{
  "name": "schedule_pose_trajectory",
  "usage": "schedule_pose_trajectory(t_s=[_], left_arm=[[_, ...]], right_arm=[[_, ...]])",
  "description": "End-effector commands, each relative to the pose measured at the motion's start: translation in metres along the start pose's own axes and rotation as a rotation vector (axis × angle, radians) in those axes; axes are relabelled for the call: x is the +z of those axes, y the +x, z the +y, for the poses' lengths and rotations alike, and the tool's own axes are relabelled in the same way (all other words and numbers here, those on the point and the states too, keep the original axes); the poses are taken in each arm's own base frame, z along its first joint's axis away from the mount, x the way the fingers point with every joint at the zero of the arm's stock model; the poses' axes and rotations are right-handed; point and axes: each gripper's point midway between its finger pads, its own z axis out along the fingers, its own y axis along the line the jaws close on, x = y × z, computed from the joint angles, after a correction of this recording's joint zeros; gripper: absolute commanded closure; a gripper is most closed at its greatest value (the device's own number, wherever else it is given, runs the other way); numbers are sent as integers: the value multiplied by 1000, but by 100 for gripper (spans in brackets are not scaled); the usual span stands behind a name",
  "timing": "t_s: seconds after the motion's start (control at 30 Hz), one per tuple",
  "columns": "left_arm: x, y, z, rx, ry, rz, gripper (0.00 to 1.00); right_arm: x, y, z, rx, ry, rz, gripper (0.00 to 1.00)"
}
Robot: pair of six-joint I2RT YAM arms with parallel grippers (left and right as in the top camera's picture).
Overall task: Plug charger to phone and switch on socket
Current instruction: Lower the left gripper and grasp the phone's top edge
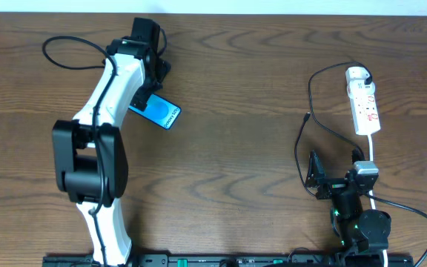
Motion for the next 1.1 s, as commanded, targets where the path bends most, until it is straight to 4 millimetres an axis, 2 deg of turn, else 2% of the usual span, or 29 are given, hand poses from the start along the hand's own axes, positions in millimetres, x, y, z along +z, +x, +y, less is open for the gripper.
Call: schedule_pose_trajectory(t_s=[0.0, 0.27, 0.47, 0.73, 1.07], left_arm=[[2, 3, 0, 8, -6, 32, 2], [10, 7, 12, 6, -50, 48, 2], [19, 8, 13, 7, -60, 52, 2], [38, 12, 19, 12, -100, 68, 2], [43, -2, 24, 67, -118, 24, 2]], right_arm=[[0, 1, 1, 8, -7, 2, 1], [0, 1, 1, 8, -7, 2, 1], [0, 1, 1, 8, -7, 2, 1], [0, 1, 1, 8, -7, 2, 1], [0, 1, 1, 8, -7, 2, 1]])
